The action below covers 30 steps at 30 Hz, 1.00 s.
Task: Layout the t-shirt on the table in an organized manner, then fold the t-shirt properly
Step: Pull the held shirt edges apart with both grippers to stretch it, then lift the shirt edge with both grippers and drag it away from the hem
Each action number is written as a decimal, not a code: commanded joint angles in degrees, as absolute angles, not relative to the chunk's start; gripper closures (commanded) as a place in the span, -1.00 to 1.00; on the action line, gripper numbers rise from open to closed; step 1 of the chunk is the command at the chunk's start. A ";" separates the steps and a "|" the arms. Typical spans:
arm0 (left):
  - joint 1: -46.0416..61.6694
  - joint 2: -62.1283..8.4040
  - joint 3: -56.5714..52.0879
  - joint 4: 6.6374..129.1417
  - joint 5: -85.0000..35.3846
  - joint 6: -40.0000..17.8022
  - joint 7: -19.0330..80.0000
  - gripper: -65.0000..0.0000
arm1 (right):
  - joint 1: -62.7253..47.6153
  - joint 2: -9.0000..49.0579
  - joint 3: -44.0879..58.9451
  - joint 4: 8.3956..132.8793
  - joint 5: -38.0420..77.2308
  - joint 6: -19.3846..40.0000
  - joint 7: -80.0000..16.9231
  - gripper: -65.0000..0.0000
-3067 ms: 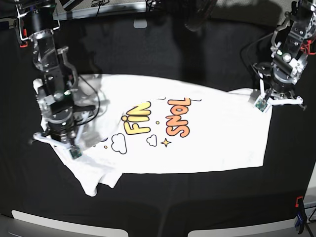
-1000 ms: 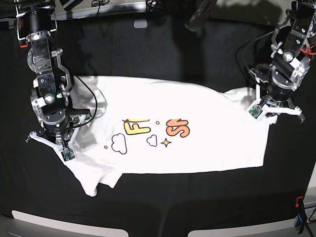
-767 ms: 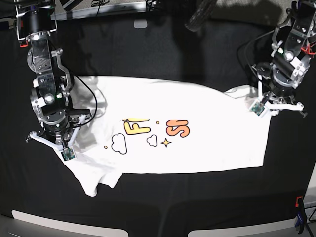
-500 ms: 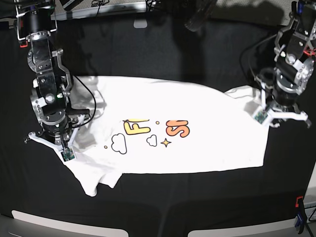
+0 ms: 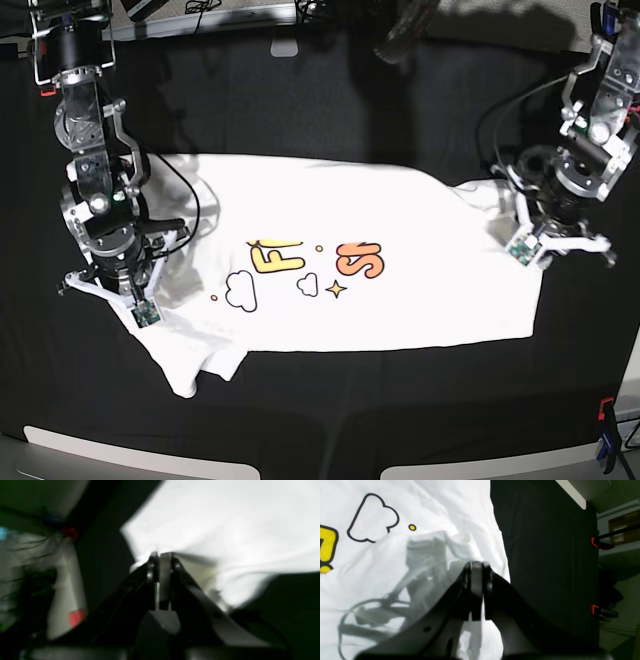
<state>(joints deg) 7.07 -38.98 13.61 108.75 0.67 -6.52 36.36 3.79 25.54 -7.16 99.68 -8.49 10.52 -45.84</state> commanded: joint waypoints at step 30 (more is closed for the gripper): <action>23.33 -39.88 13.23 118.74 13.61 3.27 41.65 1.00 | -20.97 26.20 -6.74 123.57 -4.73 14.57 -46.04 1.00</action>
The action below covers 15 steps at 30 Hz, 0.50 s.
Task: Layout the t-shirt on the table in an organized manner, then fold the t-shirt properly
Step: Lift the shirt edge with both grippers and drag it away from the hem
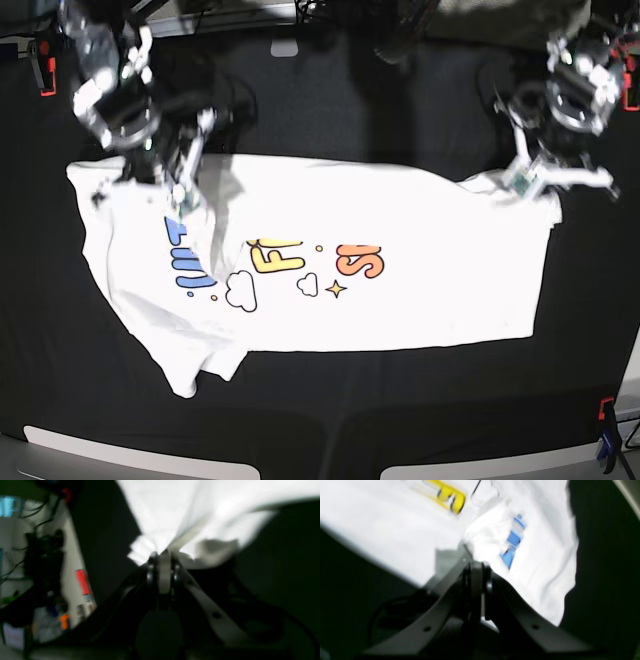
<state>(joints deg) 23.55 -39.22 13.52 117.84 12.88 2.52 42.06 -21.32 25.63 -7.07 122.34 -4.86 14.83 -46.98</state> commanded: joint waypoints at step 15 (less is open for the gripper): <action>42.72 -39.88 13.23 128.11 30.65 9.26 48.62 1.00 | -48.12 27.40 -6.74 134.50 -18.13 14.06 -50.37 1.00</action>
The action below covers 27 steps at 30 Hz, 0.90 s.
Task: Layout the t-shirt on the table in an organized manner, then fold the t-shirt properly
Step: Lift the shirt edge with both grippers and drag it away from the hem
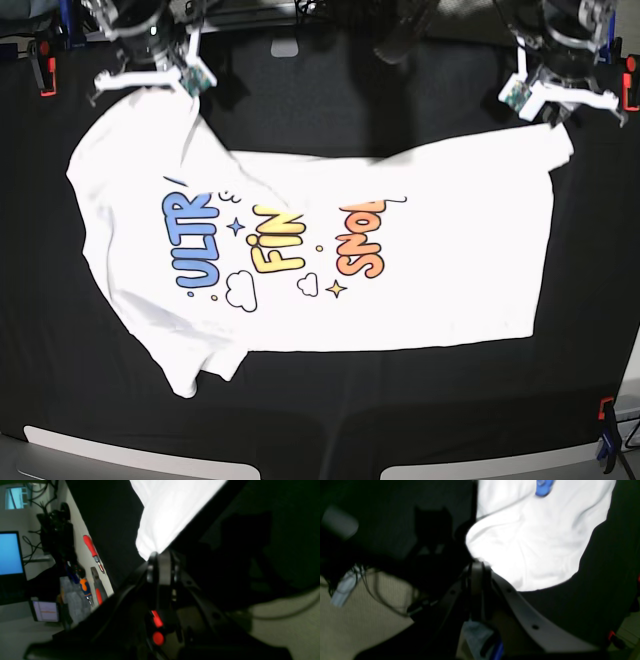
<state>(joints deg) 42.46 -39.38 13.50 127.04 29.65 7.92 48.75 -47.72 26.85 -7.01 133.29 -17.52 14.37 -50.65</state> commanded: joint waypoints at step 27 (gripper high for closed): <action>55.75 -40.03 13.23 128.29 39.13 9.45 56.51 1.00 | -62.87 39.86 -6.70 135.00 -37.17 -0.58 -59.22 1.00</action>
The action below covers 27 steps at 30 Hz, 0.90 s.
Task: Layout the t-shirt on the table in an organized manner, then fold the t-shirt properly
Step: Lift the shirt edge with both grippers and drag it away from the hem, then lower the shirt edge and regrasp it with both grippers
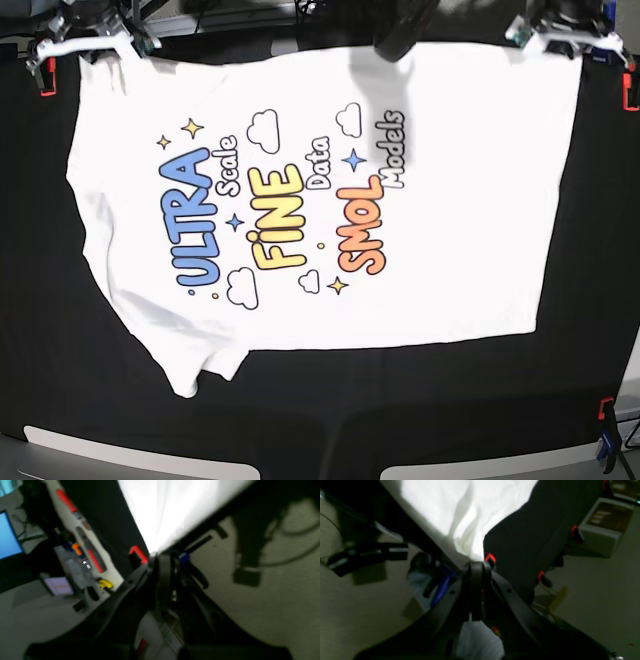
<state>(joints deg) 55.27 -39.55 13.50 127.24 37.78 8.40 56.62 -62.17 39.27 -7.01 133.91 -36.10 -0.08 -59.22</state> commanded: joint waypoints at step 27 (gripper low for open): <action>28.99 -40.01 13.23 128.22 18.65 9.41 44.49 1.00 | -33.71 39.81 -6.70 135.00 -18.92 -4.89 -53.49 1.00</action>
